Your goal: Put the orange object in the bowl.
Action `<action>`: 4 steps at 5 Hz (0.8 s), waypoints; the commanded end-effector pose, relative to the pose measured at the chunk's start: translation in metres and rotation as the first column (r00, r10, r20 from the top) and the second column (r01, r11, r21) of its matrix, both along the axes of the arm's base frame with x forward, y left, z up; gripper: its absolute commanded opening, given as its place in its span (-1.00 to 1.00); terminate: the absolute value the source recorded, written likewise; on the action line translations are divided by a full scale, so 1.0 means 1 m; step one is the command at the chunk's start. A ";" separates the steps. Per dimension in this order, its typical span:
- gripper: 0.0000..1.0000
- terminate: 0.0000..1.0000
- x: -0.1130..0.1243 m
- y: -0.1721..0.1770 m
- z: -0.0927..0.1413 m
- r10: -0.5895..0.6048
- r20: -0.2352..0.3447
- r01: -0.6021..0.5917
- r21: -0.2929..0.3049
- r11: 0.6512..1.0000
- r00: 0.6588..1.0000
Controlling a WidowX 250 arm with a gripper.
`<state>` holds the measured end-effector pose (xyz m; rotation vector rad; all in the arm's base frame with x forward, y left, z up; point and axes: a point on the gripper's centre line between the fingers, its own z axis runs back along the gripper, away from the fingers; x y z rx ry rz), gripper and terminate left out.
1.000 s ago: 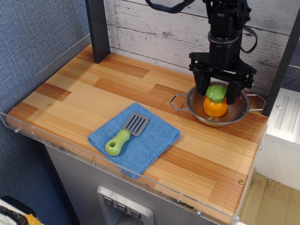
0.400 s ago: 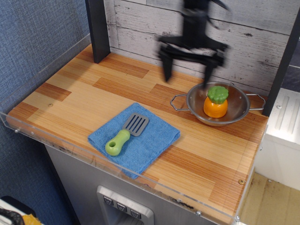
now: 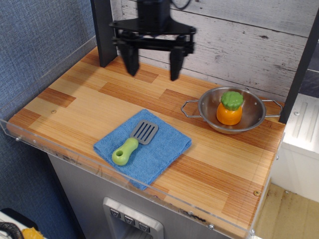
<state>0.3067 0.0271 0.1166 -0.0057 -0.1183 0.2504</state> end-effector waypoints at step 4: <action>1.00 1.00 0.004 -0.003 0.017 -0.219 0.088 0.221 -0.015 0.975 0.972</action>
